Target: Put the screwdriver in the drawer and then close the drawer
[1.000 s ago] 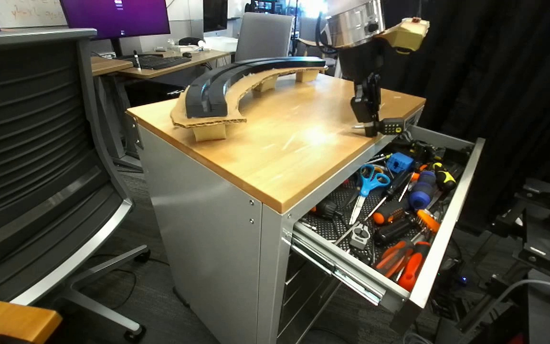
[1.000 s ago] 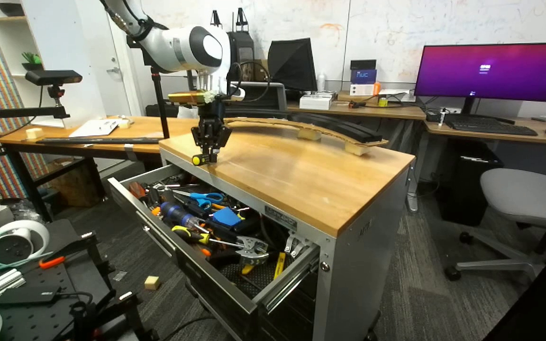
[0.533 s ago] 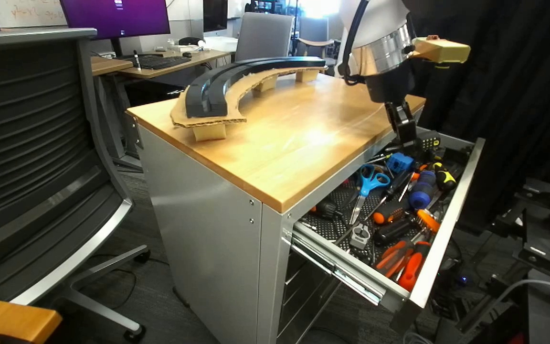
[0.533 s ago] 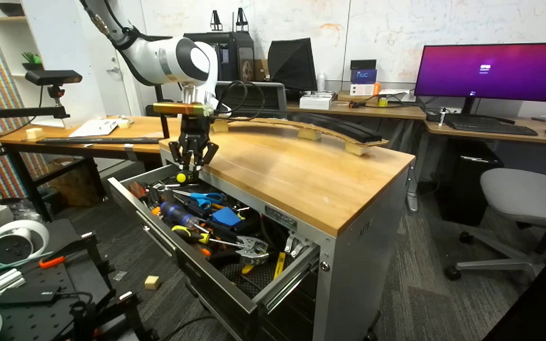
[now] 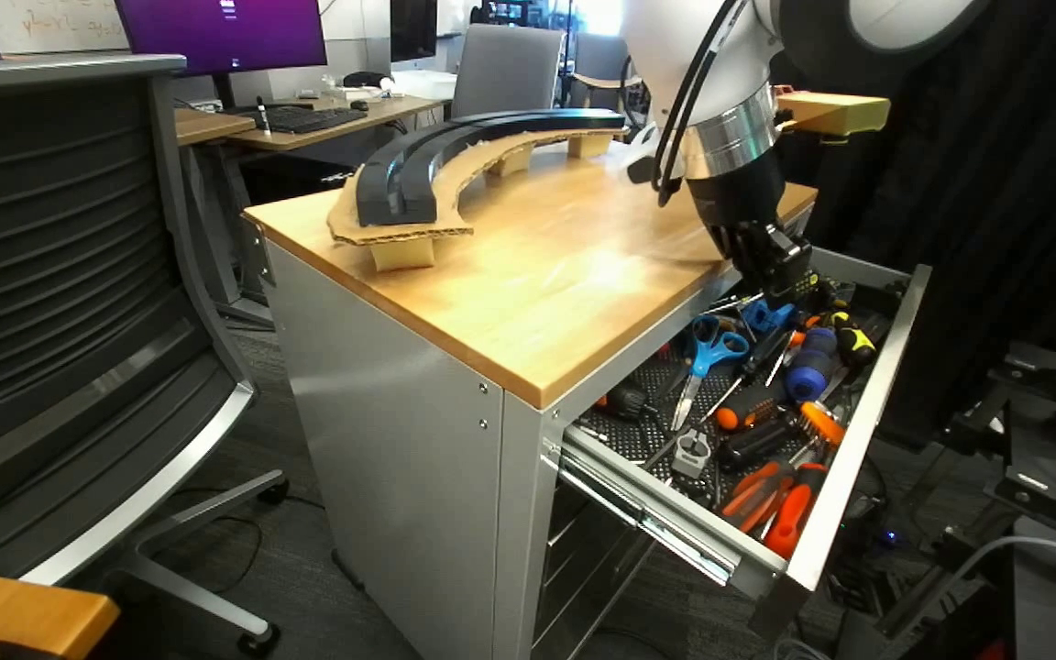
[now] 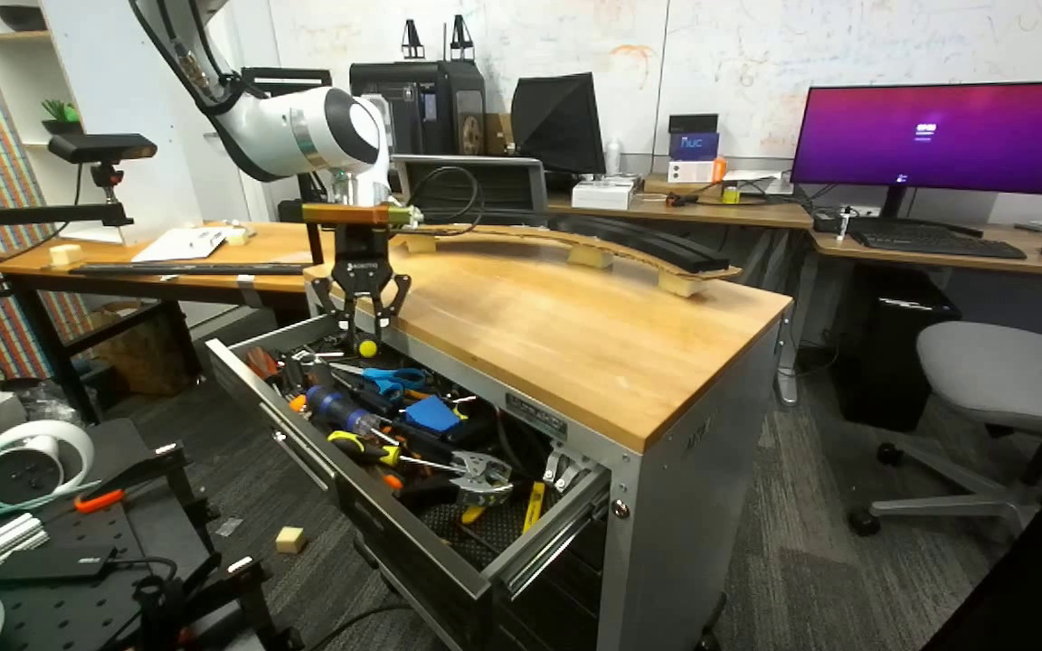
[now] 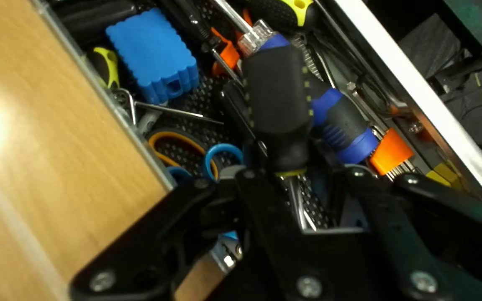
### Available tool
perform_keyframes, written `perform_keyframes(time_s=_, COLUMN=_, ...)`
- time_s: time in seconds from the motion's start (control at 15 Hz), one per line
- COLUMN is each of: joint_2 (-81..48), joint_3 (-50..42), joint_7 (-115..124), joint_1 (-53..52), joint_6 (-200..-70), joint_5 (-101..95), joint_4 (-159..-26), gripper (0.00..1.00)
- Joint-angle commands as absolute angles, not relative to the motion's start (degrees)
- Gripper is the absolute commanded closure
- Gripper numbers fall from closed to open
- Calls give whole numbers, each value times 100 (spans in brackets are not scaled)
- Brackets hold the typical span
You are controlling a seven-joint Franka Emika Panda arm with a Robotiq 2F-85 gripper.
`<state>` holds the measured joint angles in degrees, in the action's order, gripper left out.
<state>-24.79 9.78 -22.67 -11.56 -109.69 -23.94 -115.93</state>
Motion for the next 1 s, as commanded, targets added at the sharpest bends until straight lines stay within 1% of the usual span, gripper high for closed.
perform_keyframes(time_s=0.0, joint_2=-2433, joint_3=1071, joint_7=-3140, joint_1=-1046, joint_6=-10944, joint_5=-2671, joint_4=-11522, gripper=34)
perform_keyframes(time_s=0.2, joint_2=-2172, joint_3=1002, joint_7=-3352, joint_1=-849, joint_6=-10652, joint_5=-2450, joint_4=-11842, gripper=10)
perform_keyframes(time_s=0.27, joint_2=-2079, joint_3=964, joint_7=-3299, joint_1=-773, joint_6=-10577, joint_5=-2403, joint_4=-12012, gripper=3)
perform_keyframes(time_s=0.33, joint_2=-2002, joint_3=889, joint_7=-3045, joint_1=-705, joint_6=-10518, joint_5=-2368, joint_4=-12212, gripper=0)
perform_keyframes(time_s=0.6, joint_2=-2005, joint_3=548, joint_7=-2058, joint_1=-419, joint_6=-10664, joint_5=-2334, joint_4=-12820, gripper=0)
perform_keyframes(time_s=0.87, joint_2=-2149, joint_3=439, joint_7=-1153, joint_1=-307, joint_6=-10747, joint_5=-1870, joint_4=-12824, gripper=0)
perform_keyframes(time_s=0.93, joint_2=-2137, joint_3=451, joint_7=-895, joint_1=-336, joint_6=-10851, joint_5=-1737, joint_4=-12813, gripper=25)
